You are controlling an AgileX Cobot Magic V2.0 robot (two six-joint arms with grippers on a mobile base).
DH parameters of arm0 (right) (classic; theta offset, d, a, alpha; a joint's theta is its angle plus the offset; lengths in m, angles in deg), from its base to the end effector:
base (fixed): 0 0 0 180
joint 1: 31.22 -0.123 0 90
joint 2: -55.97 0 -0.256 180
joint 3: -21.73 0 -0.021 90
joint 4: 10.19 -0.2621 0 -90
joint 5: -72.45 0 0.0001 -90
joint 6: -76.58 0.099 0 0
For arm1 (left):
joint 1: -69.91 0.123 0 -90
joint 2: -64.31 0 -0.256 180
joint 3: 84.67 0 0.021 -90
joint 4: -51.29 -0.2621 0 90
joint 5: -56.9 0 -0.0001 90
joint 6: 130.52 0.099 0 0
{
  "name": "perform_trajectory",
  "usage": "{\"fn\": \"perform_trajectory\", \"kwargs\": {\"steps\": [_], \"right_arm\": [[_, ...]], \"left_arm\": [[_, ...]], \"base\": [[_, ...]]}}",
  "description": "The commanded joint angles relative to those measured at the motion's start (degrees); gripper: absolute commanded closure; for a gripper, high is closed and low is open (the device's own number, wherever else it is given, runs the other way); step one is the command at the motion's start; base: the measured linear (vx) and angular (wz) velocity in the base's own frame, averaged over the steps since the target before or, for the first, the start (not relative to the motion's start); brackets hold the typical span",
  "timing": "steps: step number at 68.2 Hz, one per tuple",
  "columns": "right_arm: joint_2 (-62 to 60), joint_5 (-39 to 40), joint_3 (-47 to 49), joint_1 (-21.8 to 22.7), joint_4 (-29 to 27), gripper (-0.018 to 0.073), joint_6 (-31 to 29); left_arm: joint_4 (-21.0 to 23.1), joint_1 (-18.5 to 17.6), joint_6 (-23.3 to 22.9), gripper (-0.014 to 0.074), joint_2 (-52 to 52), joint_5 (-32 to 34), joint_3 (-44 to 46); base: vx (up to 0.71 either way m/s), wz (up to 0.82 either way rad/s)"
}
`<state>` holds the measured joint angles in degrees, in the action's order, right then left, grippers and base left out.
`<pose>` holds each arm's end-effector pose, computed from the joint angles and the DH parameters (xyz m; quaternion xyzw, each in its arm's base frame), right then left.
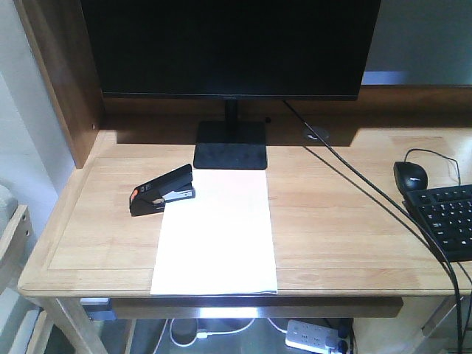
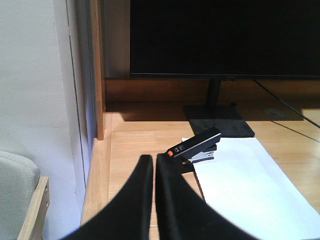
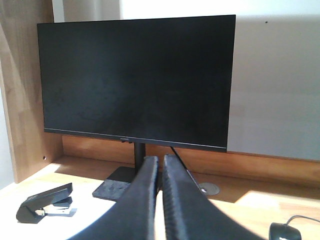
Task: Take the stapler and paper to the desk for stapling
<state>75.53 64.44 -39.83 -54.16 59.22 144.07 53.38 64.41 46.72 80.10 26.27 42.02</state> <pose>0.1083 0.0317 0.2802 -0.0951 0.6624 0.0935 0.7372 0.0880 -0.0103 0.2890 0.0123 0.7643 -0.0636 0.6416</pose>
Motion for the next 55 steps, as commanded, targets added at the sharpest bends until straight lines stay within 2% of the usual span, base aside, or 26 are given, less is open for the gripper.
{"fn": "perform_trajectory", "kwargs": {"steps": [1, 23, 32, 40, 55], "right_arm": [[0.5, 1.1, 1.6, 0.2, 1.2, 0.0569, -0.2], [0.5, 1.2, 1.6, 0.2, 1.2, 0.0569, -0.1], [0.5, 1.2, 1.6, 0.2, 1.2, 0.0569, -0.1], [0.5, 1.2, 1.6, 0.2, 1.2, 0.0569, -0.1], [0.5, 1.2, 1.6, 0.2, 1.2, 0.0569, -0.1]], "left_arm": [[0.5, -0.2, -0.1, 0.0603, 0.5, 4.3, 1.3], [0.5, -0.2, -0.1, 0.0603, 0.5, 4.3, 1.3], [0.5, -0.2, -0.1, 0.0603, 0.3, 6.3, -1.7], [-0.8, 0.4, -0.1, 0.0603, -0.5, 14.1, -7.4], [-3.1, 2.5, -0.1, 0.0603, -9.1, 26.8, -20.2]], "base": [[0.00, 0.00], [0.00, 0.00], [0.00, 0.00], [0.00, 0.00], [0.00, 0.00]]}}
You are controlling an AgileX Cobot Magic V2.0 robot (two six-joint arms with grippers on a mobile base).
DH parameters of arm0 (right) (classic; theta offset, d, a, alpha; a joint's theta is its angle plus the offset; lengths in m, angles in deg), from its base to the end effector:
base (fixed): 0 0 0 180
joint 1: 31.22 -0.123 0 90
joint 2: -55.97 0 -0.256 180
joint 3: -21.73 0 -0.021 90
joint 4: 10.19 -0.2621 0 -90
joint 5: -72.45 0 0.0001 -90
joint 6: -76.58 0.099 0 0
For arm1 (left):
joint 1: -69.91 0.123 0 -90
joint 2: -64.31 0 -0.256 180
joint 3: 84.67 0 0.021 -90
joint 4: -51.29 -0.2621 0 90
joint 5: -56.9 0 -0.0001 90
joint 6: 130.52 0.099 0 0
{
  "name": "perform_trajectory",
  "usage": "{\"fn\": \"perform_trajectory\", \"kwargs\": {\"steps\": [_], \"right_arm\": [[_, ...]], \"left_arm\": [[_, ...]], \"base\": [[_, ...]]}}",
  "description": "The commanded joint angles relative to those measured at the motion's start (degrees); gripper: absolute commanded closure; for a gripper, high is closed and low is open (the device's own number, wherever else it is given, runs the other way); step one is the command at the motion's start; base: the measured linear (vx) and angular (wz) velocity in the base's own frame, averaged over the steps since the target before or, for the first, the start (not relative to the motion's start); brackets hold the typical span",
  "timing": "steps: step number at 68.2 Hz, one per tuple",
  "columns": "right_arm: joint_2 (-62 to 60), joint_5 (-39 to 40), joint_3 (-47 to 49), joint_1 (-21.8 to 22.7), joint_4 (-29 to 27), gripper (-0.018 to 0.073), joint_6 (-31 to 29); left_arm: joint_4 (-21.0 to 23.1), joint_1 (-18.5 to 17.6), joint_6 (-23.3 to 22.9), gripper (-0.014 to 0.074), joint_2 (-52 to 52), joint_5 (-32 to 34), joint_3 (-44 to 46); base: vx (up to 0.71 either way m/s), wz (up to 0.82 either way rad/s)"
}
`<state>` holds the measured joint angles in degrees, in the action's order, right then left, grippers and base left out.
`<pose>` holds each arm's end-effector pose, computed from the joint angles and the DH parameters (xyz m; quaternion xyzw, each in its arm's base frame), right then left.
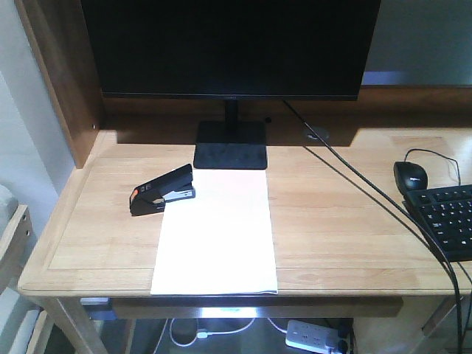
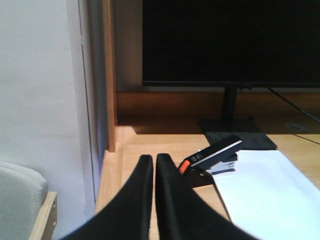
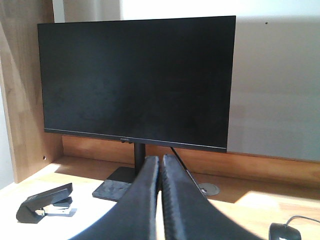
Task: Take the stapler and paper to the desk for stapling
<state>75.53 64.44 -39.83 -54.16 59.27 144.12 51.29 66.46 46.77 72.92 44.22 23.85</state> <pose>0.1083 0.0317 0.2802 -0.0951 0.6623 0.0935 0.7372 0.1002 -0.0060 0.2222 0.0047 0.7240 -0.0371 0.6888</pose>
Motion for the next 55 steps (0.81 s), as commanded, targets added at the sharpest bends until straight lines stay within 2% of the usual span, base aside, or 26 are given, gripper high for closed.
{"fn": "perform_trajectory", "kwargs": {"steps": [1, 9, 55], "right_arm": [[0.5, 1.2, 1.6, 0.2, 1.2, 0.0569, -0.2], [0.5, 1.2, 1.6, 0.2, 1.2, 0.0569, -0.2], [0.6, 1.1, 1.6, 0.2, 1.4, 0.0569, -0.2]], "left_arm": [[-1.0, 0.6, -0.1, 0.0603, -1.6, 9.6, -3.0], [-0.6, 0.8, -0.1, 0.0603, -1.6, 14.1, -7.0], [-0.4, 0.6, -0.1, 0.0603, -1.6, 13.4, -6.9]], "base": [[0.00, 0.00], [0.00, 0.00], [0.00, 0.00]]}}
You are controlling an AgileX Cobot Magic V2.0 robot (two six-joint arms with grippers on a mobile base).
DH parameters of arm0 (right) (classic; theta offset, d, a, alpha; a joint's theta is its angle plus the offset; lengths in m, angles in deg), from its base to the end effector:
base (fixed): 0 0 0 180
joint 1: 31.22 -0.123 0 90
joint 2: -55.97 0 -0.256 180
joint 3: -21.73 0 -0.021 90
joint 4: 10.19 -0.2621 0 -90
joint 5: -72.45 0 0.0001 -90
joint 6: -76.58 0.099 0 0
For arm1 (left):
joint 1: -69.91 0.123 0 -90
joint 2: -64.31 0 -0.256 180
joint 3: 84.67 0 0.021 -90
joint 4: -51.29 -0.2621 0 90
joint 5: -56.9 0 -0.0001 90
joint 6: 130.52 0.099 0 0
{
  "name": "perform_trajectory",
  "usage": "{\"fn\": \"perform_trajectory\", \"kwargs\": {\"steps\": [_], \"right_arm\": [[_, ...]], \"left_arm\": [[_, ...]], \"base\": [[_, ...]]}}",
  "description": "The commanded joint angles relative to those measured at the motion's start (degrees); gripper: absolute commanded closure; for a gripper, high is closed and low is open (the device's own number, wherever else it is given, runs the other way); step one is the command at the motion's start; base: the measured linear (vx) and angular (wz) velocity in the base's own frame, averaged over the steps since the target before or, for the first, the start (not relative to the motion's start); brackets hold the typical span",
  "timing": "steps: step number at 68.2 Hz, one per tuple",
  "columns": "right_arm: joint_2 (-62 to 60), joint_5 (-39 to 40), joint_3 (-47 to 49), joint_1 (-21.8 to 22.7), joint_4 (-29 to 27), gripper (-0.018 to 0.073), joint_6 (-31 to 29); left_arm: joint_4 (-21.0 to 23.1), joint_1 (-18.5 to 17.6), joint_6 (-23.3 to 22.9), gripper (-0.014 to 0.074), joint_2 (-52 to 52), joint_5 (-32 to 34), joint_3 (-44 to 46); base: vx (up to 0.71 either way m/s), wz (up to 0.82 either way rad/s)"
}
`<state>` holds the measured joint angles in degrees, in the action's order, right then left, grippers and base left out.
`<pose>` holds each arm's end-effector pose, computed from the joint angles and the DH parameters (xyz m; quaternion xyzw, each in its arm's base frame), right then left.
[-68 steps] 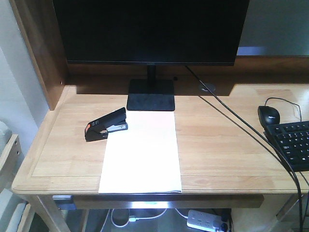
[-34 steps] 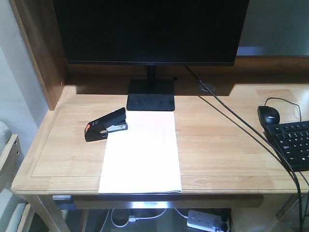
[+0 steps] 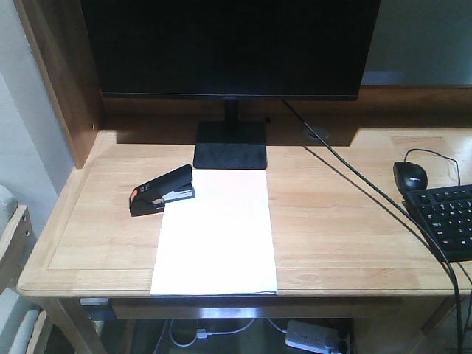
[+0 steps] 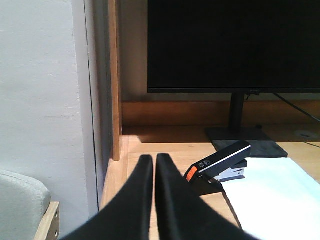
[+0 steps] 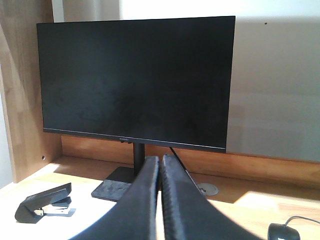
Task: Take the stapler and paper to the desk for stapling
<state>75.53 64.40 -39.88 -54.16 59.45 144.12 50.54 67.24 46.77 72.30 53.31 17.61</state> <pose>0.1084 0.0317 0.2799 -0.0959 0.6625 0.0920 0.7372 0.1052 -0.0048 0.2002 0.0041 0.7028 -0.0285 0.7108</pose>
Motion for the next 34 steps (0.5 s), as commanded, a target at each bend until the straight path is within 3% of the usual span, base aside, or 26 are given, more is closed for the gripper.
{"fn": "perform_trajectory", "kwargs": {"steps": [1, 34], "right_arm": [[0.6, 1.1, 1.6, 0.2, 1.2, 0.0569, -0.2], [0.6, 1.1, 1.6, 0.2, 1.2, 0.0569, -0.2]], "left_arm": [[0.3, -0.2, -0.1, 0.0603, -1.0, 4.3, -0.6], [0.3, -0.2, -0.1, 0.0603, -0.9, 4.3, -0.6]], "base": [[0.00, 0.00], [0.00, 0.00]]}}
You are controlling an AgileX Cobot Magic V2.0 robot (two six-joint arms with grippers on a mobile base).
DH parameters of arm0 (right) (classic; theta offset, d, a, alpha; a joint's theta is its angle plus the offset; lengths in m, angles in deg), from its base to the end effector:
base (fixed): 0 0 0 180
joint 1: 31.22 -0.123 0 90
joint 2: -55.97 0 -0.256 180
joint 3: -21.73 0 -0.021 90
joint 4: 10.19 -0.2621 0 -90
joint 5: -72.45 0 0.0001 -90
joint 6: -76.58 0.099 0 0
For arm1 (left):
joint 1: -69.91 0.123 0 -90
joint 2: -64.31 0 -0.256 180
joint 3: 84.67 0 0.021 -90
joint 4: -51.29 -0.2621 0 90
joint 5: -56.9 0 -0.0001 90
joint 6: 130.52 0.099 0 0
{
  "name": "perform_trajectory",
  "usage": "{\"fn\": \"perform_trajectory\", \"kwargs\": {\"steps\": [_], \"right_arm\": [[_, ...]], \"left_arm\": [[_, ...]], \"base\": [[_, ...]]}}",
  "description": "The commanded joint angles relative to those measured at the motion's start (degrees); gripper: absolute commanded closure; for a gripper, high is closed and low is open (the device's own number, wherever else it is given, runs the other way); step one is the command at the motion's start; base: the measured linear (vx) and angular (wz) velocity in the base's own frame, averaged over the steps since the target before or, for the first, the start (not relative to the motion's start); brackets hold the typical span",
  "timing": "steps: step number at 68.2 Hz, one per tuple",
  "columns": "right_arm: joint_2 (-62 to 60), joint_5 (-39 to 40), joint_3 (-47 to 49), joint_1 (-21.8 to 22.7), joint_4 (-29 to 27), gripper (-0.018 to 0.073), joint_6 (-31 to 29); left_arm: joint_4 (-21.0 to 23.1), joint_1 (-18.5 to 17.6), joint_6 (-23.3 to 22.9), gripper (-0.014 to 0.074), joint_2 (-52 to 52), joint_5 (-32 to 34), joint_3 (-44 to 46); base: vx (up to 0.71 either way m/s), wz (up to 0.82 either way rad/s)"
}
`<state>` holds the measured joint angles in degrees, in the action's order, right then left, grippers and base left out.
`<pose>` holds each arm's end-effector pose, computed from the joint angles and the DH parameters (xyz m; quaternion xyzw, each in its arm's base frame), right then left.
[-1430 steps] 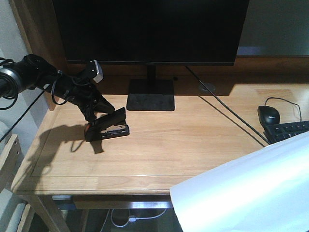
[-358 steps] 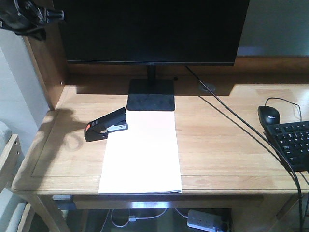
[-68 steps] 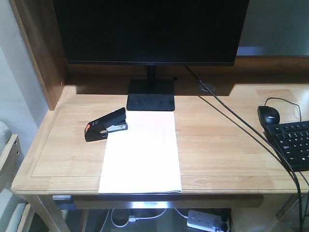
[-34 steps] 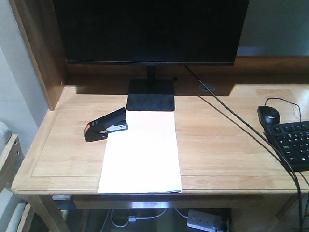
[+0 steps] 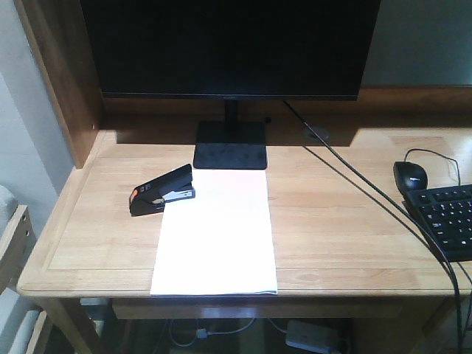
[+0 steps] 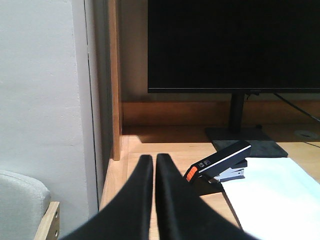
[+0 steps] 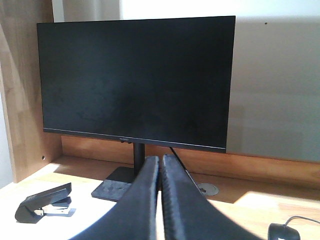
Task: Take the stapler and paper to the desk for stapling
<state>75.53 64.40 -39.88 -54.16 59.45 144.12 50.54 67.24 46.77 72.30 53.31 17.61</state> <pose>0.1084 0.0317 0.2799 -0.0959 0.6625 0.0920 0.7372 0.1052 -0.0048 0.2002 0.0041 0.7028 -0.0285 0.7108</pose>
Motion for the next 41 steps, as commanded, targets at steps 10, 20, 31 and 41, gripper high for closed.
{"fn": "perform_trajectory", "kwargs": {"steps": [10, 20, 31, 41], "right_arm": [[0.6, 1.1, 1.6, 0.2, 1.2, 0.0569, -0.2], [0.6, 0.4, 1.6, 0.4, 0.7, 0.0569, -2.9], [0.2, -3.1, 1.7, 5.7, -13.9, 0.0569, -20.8], [0.2, -0.5, 1.7, 14.6, -25.5, 0.0569, -35.5]], "left_arm": [[0.3, -0.2, -0.1, 0.0603, -0.9, 4.3, -0.6], [0.3, -0.2, -0.1, 0.0603, -0.9, 4.3, -0.6], [0.3, -0.2, -0.1, 0.0603, -0.9, 4.3, -0.6], [0.3, -0.2, -0.1, 0.0603, -0.9, 4.3, -0.6]], "base": [[0.00, 0.00], [0.00, 0.00], [0.00, 0.00], [0.00, 0.00]]}}
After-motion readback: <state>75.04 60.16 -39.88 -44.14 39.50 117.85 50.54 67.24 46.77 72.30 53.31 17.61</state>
